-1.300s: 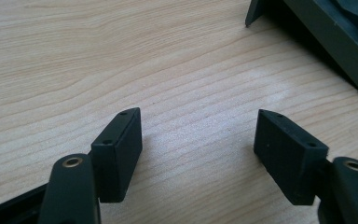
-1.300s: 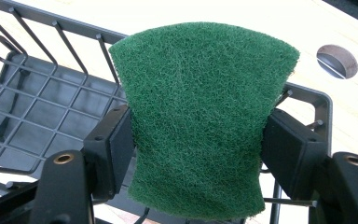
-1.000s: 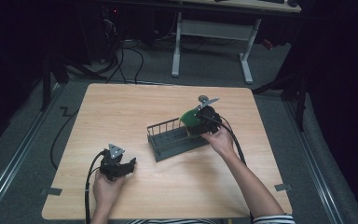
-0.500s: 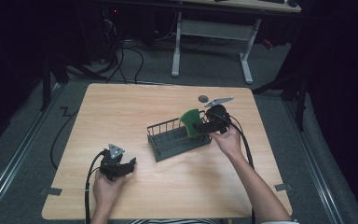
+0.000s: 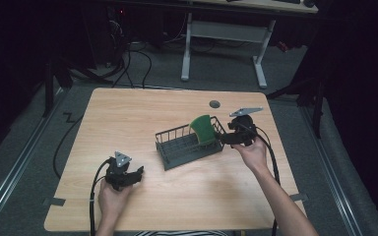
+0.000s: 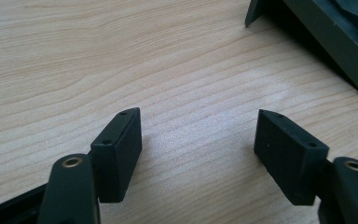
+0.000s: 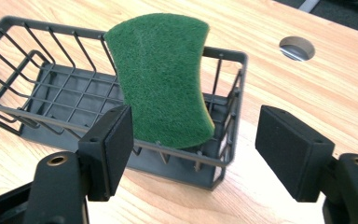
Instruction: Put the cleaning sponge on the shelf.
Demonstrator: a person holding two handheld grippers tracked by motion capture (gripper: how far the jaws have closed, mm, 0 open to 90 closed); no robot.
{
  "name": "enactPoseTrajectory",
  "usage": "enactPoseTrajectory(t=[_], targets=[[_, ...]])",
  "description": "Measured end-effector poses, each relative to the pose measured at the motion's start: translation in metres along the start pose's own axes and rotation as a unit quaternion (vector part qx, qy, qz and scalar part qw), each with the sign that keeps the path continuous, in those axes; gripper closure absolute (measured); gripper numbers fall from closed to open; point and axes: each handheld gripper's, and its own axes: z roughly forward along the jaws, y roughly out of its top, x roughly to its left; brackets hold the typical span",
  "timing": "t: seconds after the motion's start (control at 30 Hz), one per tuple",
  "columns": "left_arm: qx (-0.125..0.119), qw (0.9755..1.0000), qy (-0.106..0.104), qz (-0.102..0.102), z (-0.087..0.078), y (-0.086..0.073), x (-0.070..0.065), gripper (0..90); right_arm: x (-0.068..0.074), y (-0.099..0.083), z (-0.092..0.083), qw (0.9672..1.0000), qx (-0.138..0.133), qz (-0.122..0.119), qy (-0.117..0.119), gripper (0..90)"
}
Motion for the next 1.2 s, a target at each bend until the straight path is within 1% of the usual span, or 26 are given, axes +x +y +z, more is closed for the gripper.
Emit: enactPoseTrajectory(t=[0.1,0.27,0.37,0.5,0.57,0.7,0.73,0.8,0.83,0.93,1.0,1.17,1.2], targets=[[0.0,1.0,0.0,0.0,0.0,0.0,0.0,32.5,-0.002,-0.004,-0.008,0.9999,-0.014,0.008,0.001,30.0],[0.001,1.0,0.0,0.001,0.0,0.0,0.0,32.3,-0.008,-0.012,-0.015,0.9999,-0.01,0.012,-0.006,30.0],[0.001,1.0,0.0,0.001,0.0,0.0,0.0,32.2,-0.01,-0.014,-0.022,0.9997,-0.021,0.015,-0.005,30.3],[0.001,1.0,0.0,0.001,0.0,0.0,0.0,32.2,-0.012,-0.018,-0.029,0.9995,-0.027,0.016,-0.005,30.6],[0.001,1.0,0.0,0.001,0.0,0.0,0.0,32.2,-0.014,-0.023,-0.034,0.999,-0.036,0.024,-0.005,31.7],[0.001,1.0,0.0,0.001,0.0,0.0,0.0,32.3,-0.019,-0.034,-0.043,0.9984,-0.043,0.037,-0.006,31.6],[0.001,1.0,0.0,0.001,0.0,0.0,0.0,32.2,-0.021,-0.036,-0.046,0.998,-0.048,0.041,-0.003,31.9],[0.001,1.0,0.0,0.001,0.0,0.0,0.0,32.2,-0.025,-0.04,-0.053,0.9959,-0.065,0.061,0.014,32.5],[0.001,1.0,0.0,0.001,0.0,0.0,0.0,32.2,-0.026,-0.043,-0.055,0.9952,-0.069,0.067,0.019,32.4],[0.001,1.0,0.0,0.001,0.0,0.0,0.0,32.2,-0.028,-0.048,-0.062,0.9953,-0.07,0.066,0.006,32.7],[0.001,1.0,0.0,0.001,0.0,0.0,0.0,32.3,-0.031,-0.053,-0.067,0.9943,-0.077,0.073,0.006,32.9],[0.001,1.0,0.0,0.001,0.0,0.0,0.0,32.2,-0.035,-0.068,-0.074,0.9931,-0.083,0.083,-0.002,33.1],[0.001,1.0,0.0,0.001,0.0,0.0,0.0,32.3,-0.036,-0.072,-0.076,0.9925,-0.087,0.086,0.0,33.0]])
